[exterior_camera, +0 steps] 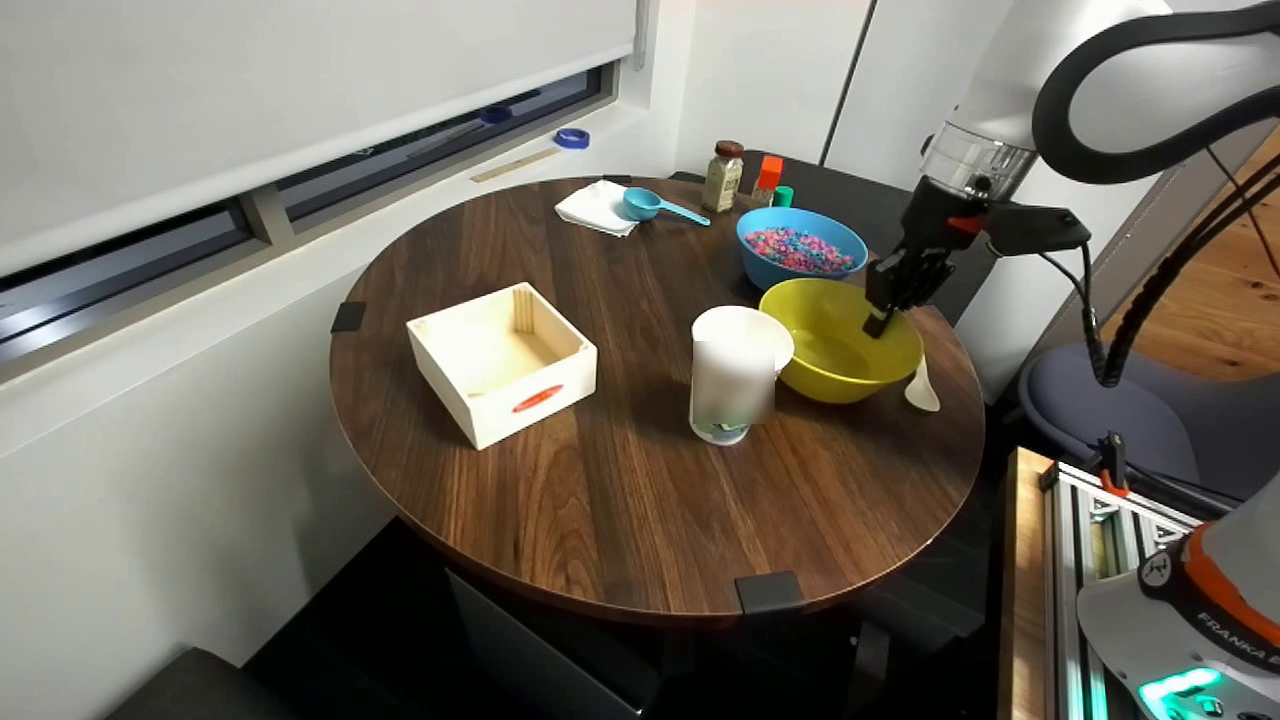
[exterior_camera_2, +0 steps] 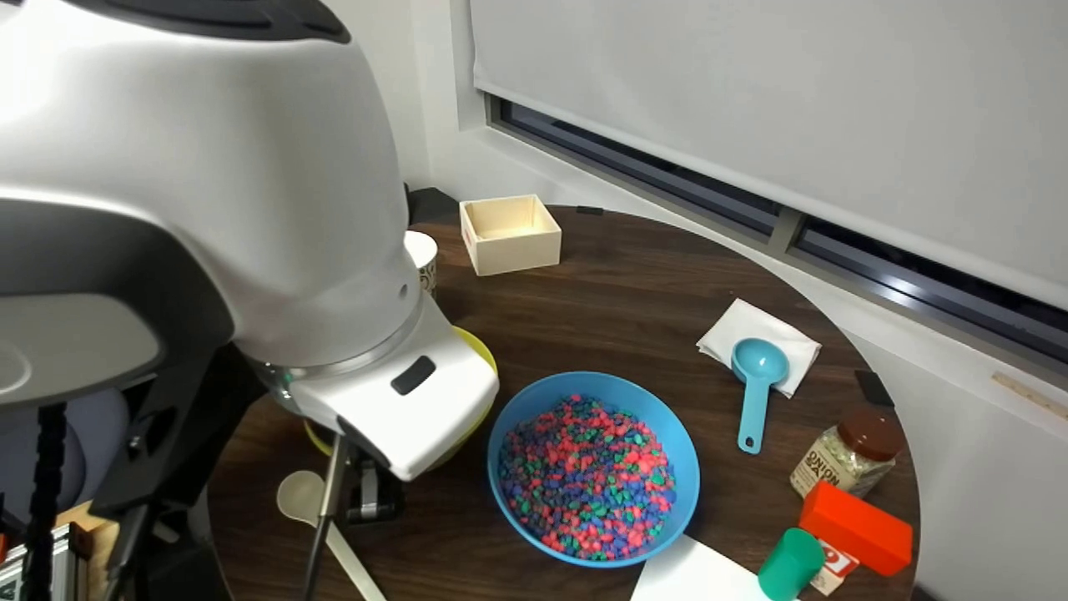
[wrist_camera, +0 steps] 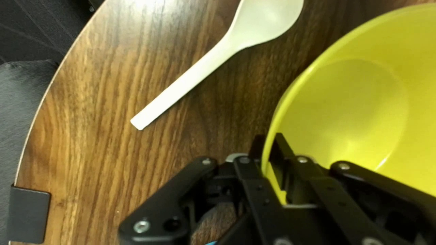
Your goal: Pick up the yellow bowl and put it on top of the styrofoam cup, Pick up the white spoon and used it to move the content from the blue bowl into the yellow before putting it back down on the table
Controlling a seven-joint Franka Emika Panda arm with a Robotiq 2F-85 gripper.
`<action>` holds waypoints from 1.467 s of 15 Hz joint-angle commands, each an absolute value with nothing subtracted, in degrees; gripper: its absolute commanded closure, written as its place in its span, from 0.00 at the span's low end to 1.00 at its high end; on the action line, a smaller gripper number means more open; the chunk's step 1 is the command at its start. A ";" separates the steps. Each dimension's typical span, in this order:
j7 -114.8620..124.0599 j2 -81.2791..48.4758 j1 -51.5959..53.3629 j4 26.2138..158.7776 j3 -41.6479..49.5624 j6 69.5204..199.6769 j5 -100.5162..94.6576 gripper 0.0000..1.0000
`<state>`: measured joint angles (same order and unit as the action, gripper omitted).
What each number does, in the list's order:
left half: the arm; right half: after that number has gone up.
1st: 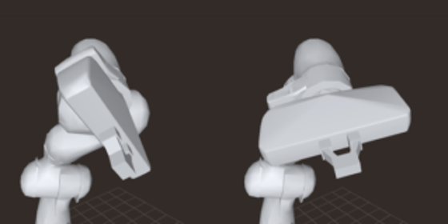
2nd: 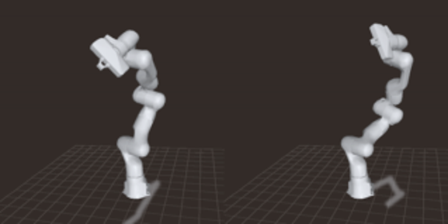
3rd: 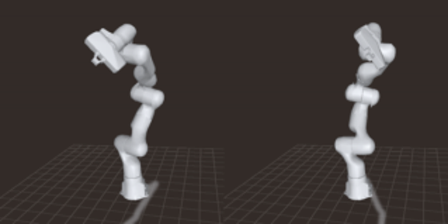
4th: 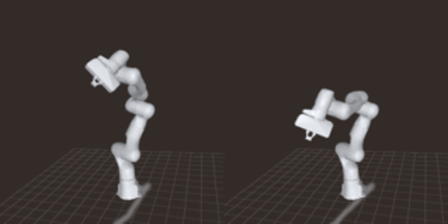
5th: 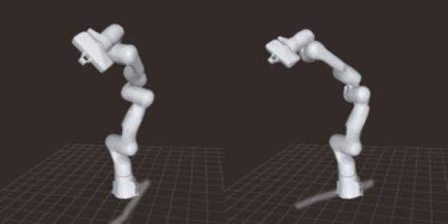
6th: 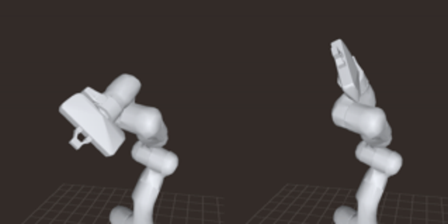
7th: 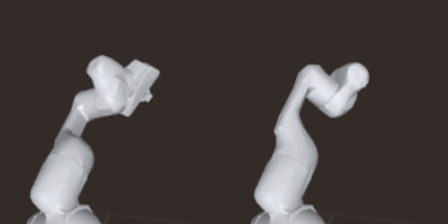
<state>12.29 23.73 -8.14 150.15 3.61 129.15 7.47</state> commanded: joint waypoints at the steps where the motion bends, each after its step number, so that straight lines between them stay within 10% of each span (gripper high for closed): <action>1: 11.92 23.17 -7.70 150.05 3.87 130.24 7.97 1.00; 22: -5.34 30.76 -4.22 151.04 8.53 131.95 9.94 0.98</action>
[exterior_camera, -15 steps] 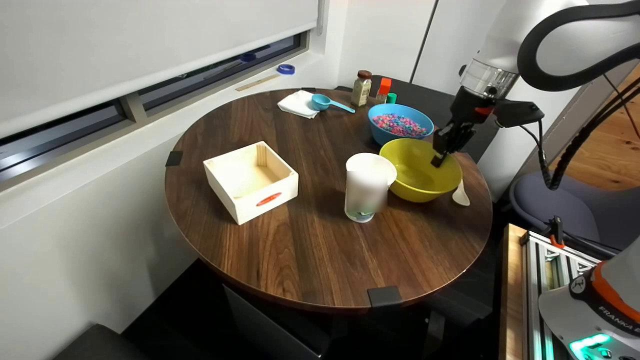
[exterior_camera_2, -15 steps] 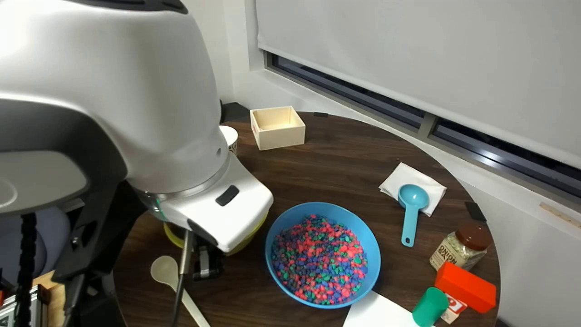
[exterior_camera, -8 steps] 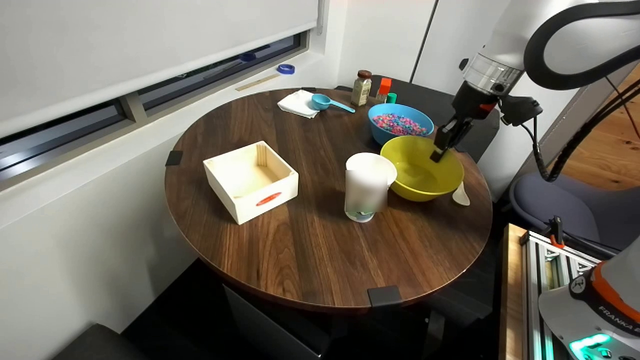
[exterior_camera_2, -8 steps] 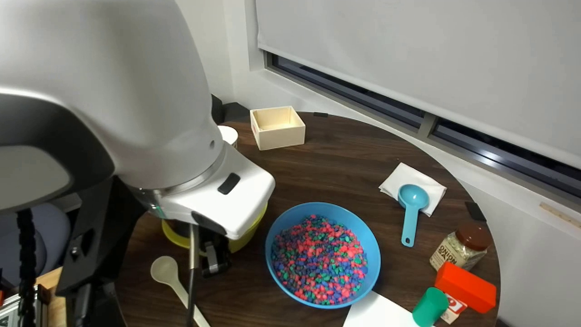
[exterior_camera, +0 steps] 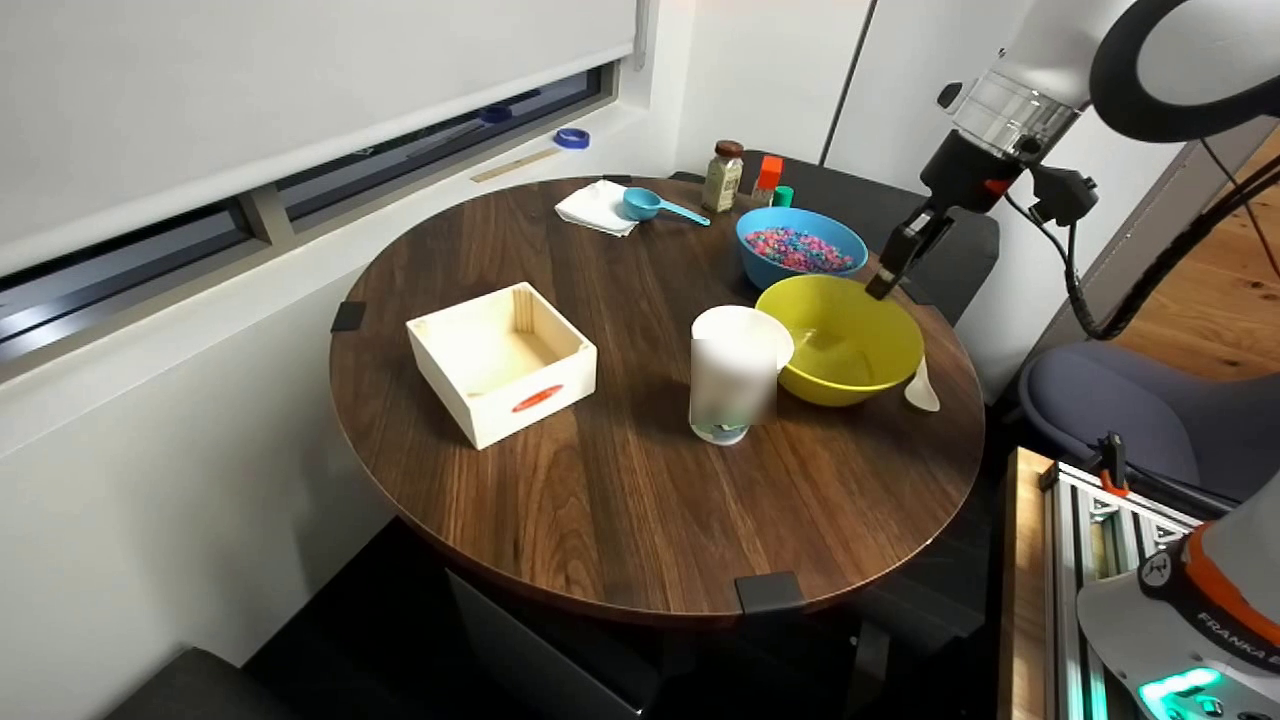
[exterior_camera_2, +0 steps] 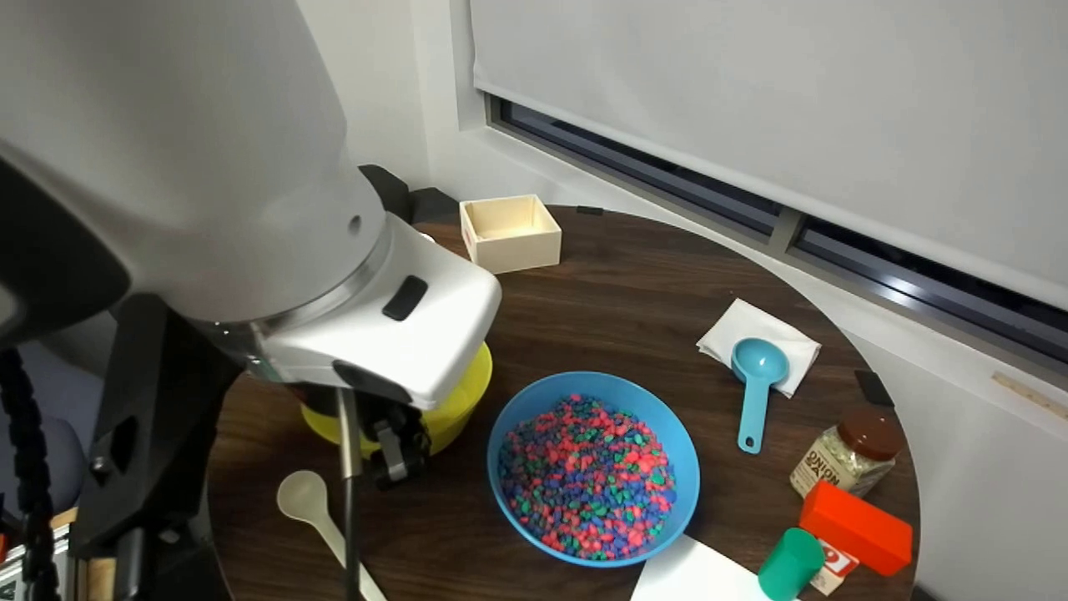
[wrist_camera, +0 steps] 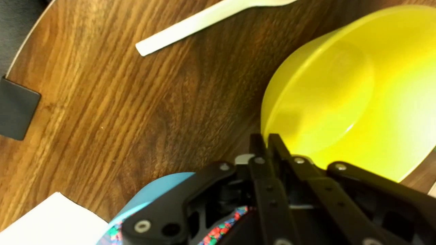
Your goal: Pick up the yellow bowl and put it on top of the styrofoam cup, Pick up the white spoon and used it to move the content from the blue bowl into the yellow before putting it back down on the table
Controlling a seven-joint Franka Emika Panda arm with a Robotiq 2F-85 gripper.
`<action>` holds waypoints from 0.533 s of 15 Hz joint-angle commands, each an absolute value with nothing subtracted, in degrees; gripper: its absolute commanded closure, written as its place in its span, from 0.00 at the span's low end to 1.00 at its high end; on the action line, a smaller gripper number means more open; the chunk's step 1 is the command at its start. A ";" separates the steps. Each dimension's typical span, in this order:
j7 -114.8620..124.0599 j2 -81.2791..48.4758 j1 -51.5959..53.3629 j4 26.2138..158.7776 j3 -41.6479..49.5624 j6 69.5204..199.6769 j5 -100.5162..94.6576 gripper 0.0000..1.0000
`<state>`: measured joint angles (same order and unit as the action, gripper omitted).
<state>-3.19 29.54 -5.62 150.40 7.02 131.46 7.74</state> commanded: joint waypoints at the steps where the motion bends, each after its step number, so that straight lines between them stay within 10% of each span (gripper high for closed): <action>1: -5.75 30.83 -3.98 150.98 8.86 131.75 10.28 0.98; 4: -6.21 30.51 -3.76 151.23 9.19 132.05 10.23 0.98; 5: -6.69 30.31 -3.61 151.43 9.49 132.44 10.53 0.66; 8: -7.78 29.95 -3.11 152.21 10.72 132.96 12.25 0.51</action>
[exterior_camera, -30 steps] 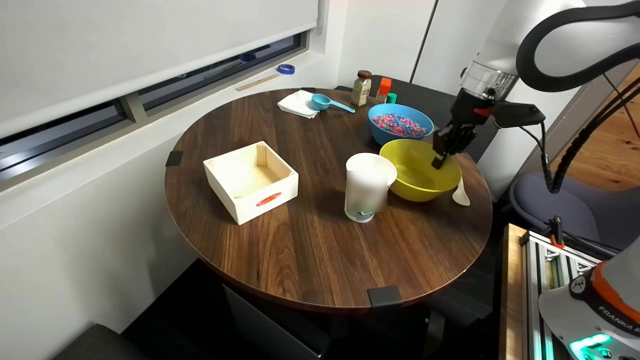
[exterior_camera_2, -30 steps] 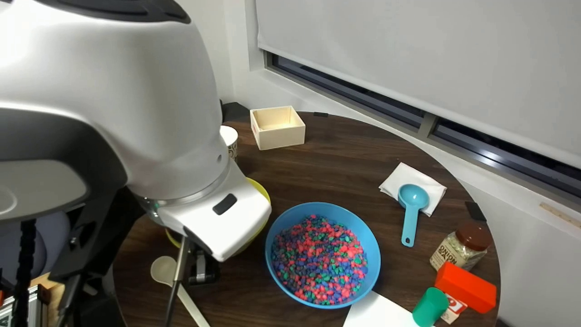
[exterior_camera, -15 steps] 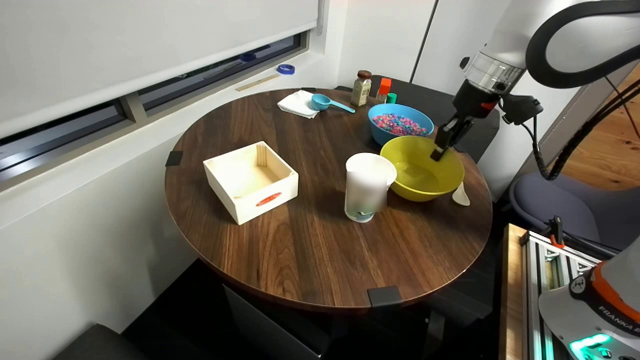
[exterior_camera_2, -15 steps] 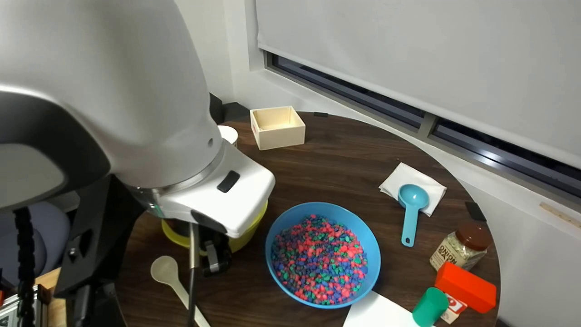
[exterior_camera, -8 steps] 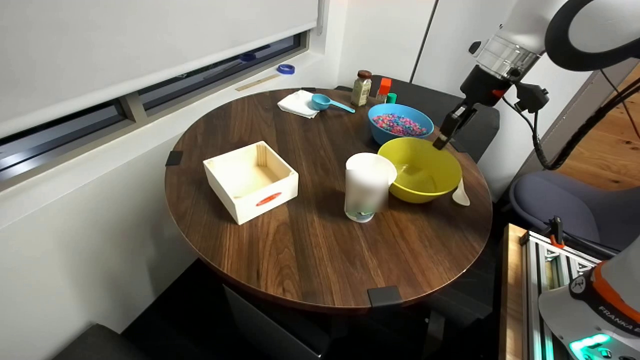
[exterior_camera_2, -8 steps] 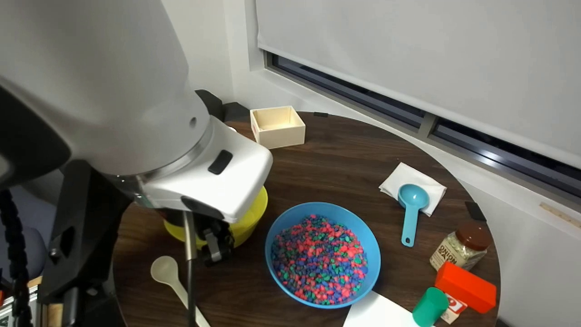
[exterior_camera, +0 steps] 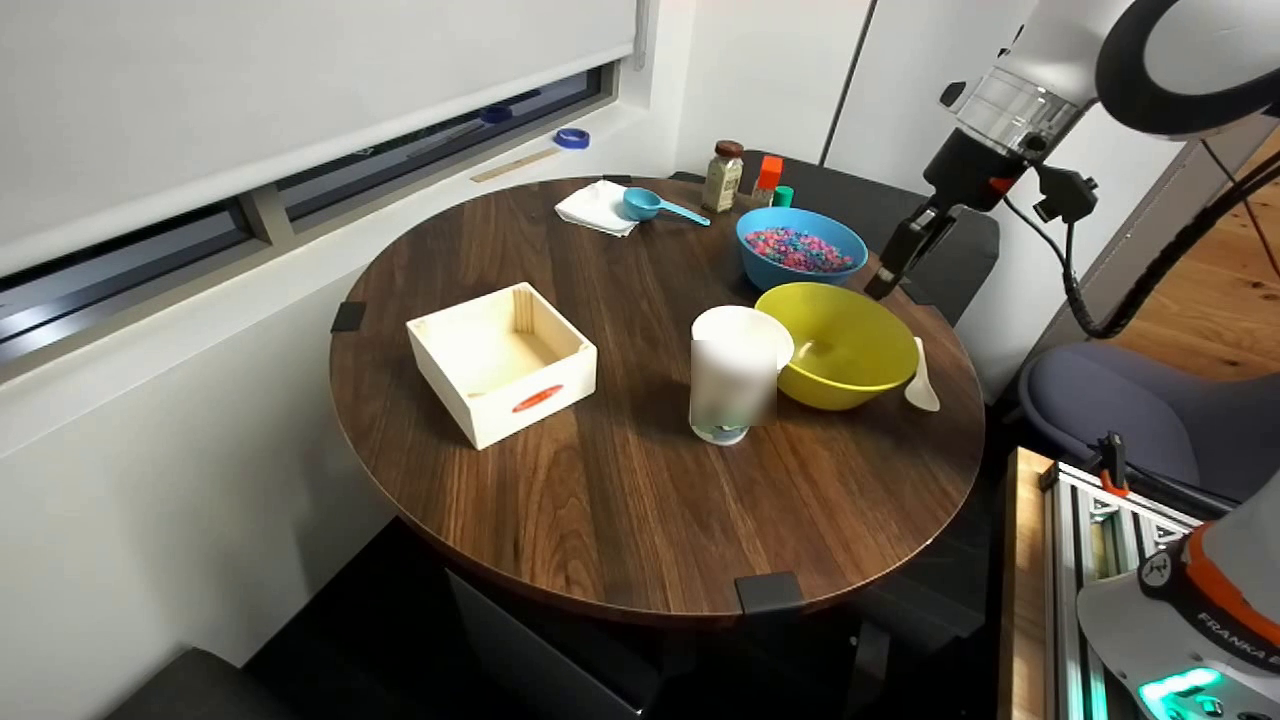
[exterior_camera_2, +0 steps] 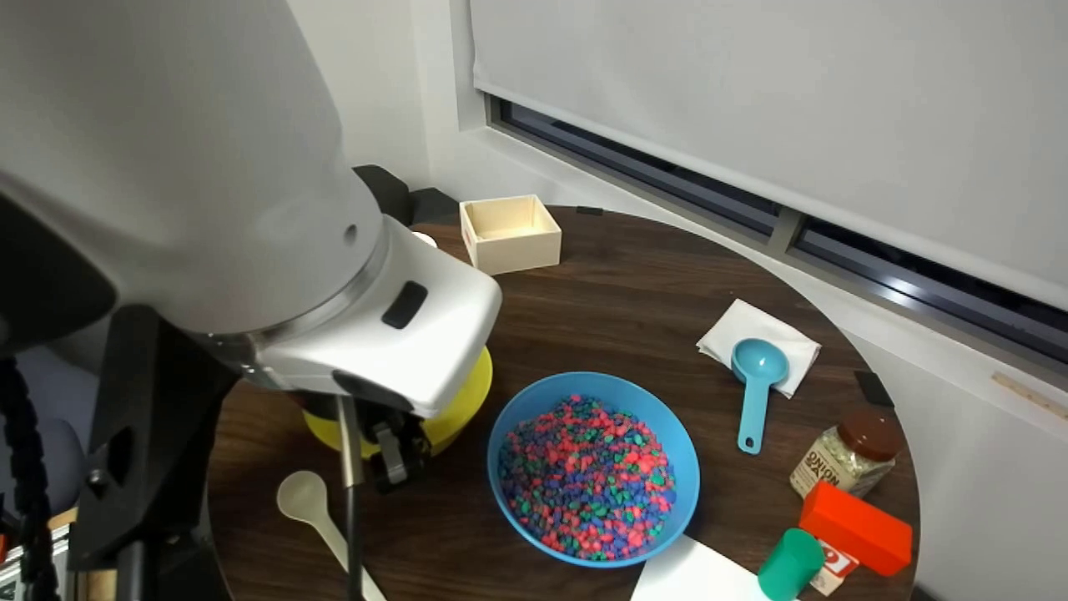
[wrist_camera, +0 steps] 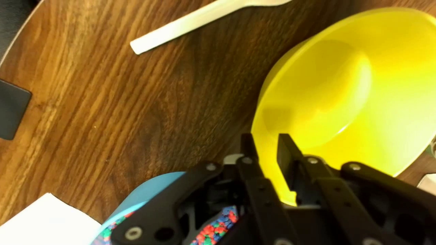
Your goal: Pick up the yellow bowl and put it on top of the styrofoam cup, Pick up the white spoon and used it to move the content from the blue bowl into the yellow before putting it back down on the table
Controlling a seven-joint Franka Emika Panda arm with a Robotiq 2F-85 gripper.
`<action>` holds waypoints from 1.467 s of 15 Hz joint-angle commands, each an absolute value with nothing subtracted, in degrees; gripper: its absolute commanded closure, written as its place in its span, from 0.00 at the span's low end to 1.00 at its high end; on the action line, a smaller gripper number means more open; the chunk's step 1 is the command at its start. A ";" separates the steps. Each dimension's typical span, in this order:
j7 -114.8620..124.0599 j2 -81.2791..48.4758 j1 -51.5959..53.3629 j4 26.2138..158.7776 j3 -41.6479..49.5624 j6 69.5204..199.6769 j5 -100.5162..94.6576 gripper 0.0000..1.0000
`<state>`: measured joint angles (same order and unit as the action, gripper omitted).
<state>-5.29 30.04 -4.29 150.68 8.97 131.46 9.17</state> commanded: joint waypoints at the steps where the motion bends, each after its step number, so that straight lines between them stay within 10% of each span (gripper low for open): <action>1: -8.12 29.70 -3.15 152.47 11.04 133.24 12.74 0.45; 7: -11.05 27.71 -2.44 154.51 13.29 135.15 17.37 0.01; 15: -16.65 23.93 0.05 154.53 16.46 138.18 26.65 0.00; 16: -17.44 23.57 0.32 154.36 16.82 137.90 27.96 0.01; 17: -18.38 23.33 0.64 154.20 17.25 137.60 29.42 0.26; 22: -21.95 22.17 1.24 153.73 18.40 136.60 35.19 0.56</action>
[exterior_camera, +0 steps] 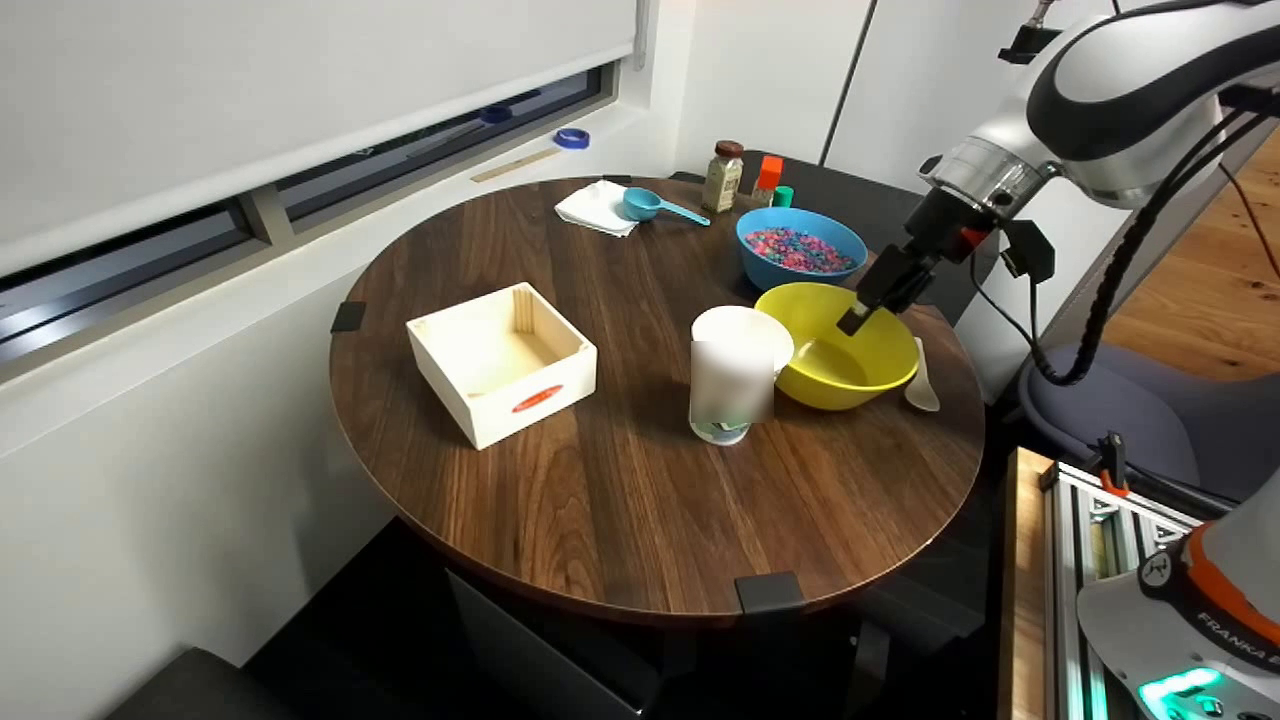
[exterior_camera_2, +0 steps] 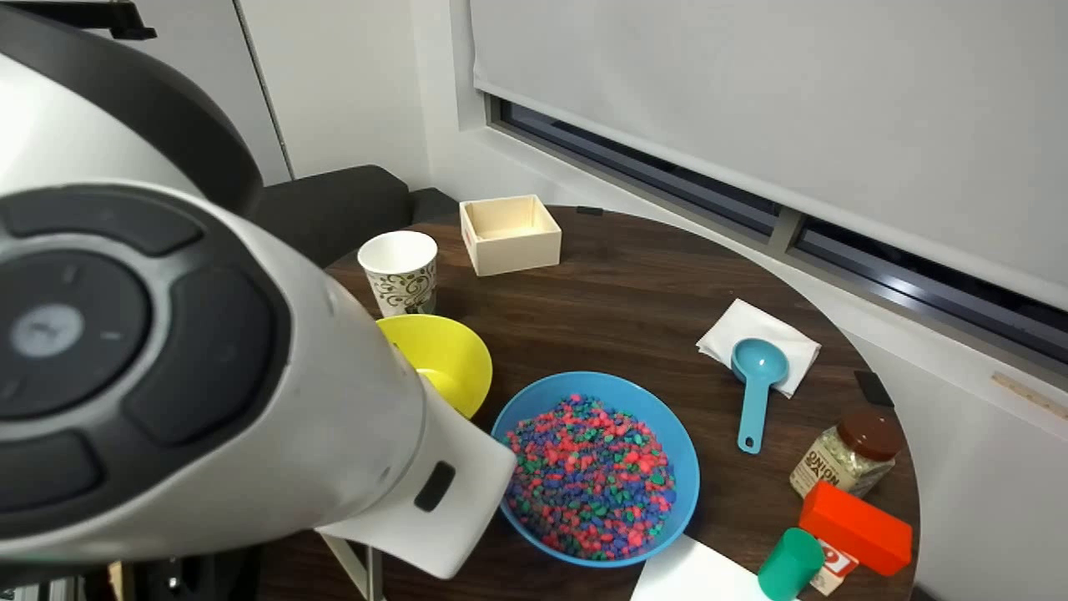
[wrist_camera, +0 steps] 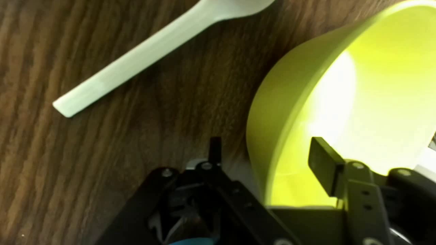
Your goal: Pick up the yellow bowl and put it on top of the styrofoam cup, Pick up the white spoon and used it to move the content from the blue bowl into the yellow before putting it back down on the table
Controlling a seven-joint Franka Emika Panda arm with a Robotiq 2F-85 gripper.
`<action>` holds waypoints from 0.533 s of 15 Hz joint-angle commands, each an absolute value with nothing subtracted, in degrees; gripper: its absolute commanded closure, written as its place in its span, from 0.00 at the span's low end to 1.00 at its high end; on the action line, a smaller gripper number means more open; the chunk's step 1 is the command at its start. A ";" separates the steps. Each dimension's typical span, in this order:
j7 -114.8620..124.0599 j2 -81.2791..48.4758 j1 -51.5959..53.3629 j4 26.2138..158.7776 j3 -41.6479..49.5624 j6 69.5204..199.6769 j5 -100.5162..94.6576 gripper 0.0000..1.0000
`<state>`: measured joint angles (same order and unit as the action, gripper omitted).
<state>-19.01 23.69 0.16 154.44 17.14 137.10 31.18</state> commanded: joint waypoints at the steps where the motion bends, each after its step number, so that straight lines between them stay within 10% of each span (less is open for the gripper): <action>1: -22.57 21.99 1.20 153.67 18.49 136.36 36.16 0.63; 5: -23.63 20.68 0.42 153.23 18.45 135.23 38.67 0.94; 8: -23.95 20.03 0.00 152.86 18.72 133.53 39.88 1.00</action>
